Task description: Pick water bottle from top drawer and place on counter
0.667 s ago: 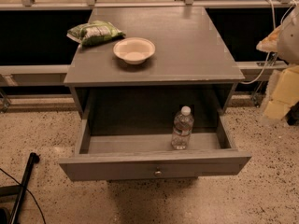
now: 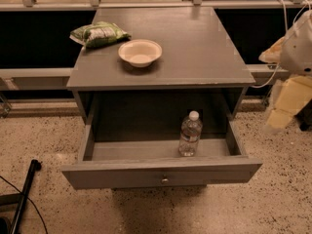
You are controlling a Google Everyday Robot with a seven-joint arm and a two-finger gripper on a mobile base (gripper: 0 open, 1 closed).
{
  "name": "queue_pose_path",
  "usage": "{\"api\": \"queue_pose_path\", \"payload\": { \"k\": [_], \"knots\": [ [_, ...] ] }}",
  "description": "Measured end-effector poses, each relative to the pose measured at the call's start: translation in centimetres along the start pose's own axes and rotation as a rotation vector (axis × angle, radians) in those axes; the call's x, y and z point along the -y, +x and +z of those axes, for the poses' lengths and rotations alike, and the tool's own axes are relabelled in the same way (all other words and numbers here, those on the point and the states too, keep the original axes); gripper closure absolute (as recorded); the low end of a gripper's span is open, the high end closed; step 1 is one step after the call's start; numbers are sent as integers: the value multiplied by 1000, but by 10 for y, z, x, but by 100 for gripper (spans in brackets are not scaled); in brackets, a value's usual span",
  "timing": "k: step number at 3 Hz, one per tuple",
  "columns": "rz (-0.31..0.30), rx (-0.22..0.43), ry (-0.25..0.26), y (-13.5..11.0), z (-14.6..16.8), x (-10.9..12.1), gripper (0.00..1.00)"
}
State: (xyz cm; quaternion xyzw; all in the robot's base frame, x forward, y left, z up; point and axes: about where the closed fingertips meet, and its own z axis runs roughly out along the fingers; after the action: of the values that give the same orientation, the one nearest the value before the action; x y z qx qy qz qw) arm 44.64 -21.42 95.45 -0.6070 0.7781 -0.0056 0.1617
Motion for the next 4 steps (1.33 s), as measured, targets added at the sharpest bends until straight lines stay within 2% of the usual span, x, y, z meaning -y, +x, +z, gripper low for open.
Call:
{"api": "queue_pose_path", "payload": {
  "k": [1,2,3,4],
  "knots": [
    [-52,131,-44,0,49,-13,0],
    [-90,143,10,-2,44,-2,0],
    [-94,198,-26,-5,54,-2,0],
    [-95,309,-48,-14,84,1,0]
  ]
}}
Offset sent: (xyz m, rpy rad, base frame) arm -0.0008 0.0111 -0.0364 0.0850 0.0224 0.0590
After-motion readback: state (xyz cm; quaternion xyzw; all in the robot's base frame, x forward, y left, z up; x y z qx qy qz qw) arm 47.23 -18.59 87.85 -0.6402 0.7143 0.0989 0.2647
